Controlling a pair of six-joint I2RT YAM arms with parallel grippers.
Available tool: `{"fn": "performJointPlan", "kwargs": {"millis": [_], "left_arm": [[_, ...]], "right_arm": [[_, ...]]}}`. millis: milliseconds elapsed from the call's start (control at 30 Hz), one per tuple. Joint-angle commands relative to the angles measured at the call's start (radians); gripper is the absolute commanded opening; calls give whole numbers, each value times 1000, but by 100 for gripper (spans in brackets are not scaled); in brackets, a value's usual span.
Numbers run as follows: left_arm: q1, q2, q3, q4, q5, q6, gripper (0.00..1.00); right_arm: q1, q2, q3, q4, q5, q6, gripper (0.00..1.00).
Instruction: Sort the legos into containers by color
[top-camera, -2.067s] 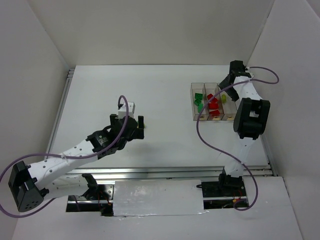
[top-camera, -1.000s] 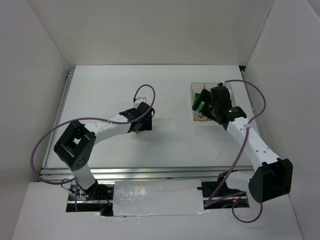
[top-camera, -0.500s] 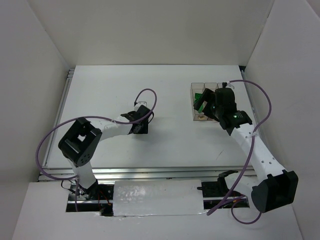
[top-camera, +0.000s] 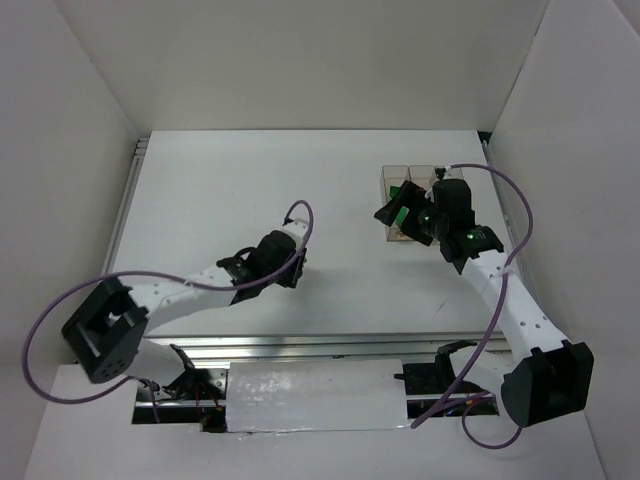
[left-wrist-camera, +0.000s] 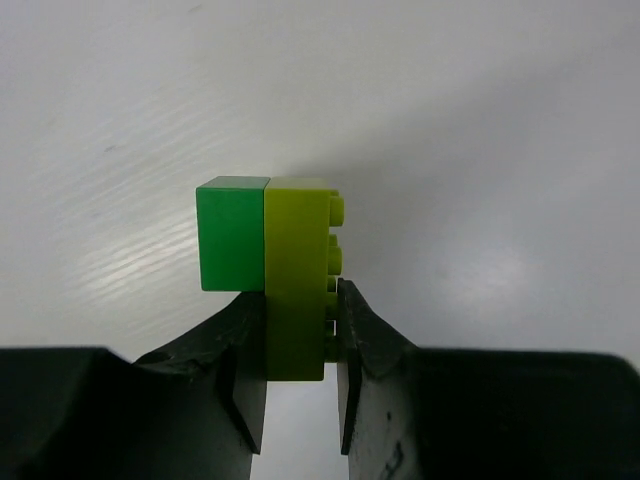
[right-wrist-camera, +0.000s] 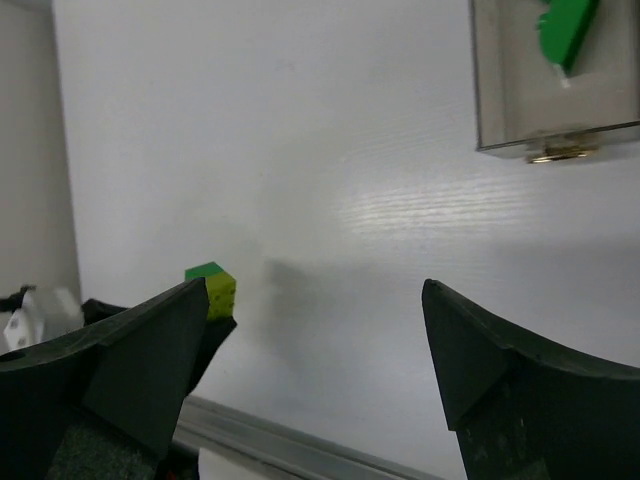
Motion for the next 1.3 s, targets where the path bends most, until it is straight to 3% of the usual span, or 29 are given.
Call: {"fn": "performJointPlan", "kwargs": {"millis": [0, 133, 167, 267, 533, 767, 900, 1100, 1267], "left_arm": [[-83, -192, -87, 248, 198, 224, 0], [-138, -331, -160, 337, 493, 364, 0], [-141, -361, -179, 342, 558, 453, 0], [-152, -378, -168, 302, 689, 538, 0], [-264, -398, -114, 189, 655, 663, 0], [-298, -387, -73, 146, 640, 695, 0], [-304, -365, -53, 120, 625, 698, 0], [-305, -364, -59, 127, 623, 694, 0], [-305, -370, -59, 118, 614, 695, 0]], "right_arm": [[-6, -27, -19, 115, -221, 13, 94], [22, 2, -10, 101, -425, -16, 93], [28, 2, -9, 90, -435, -22, 92], [59, -35, -41, 73, -452, -21, 92], [258, -105, -127, 35, -412, 2, 90], [384, -102, -219, 66, -444, 17, 82], [418, -131, -220, 66, -430, 28, 77], [422, -171, -223, 72, -430, 39, 55], [422, -194, -236, 79, -447, 48, 57]]}}
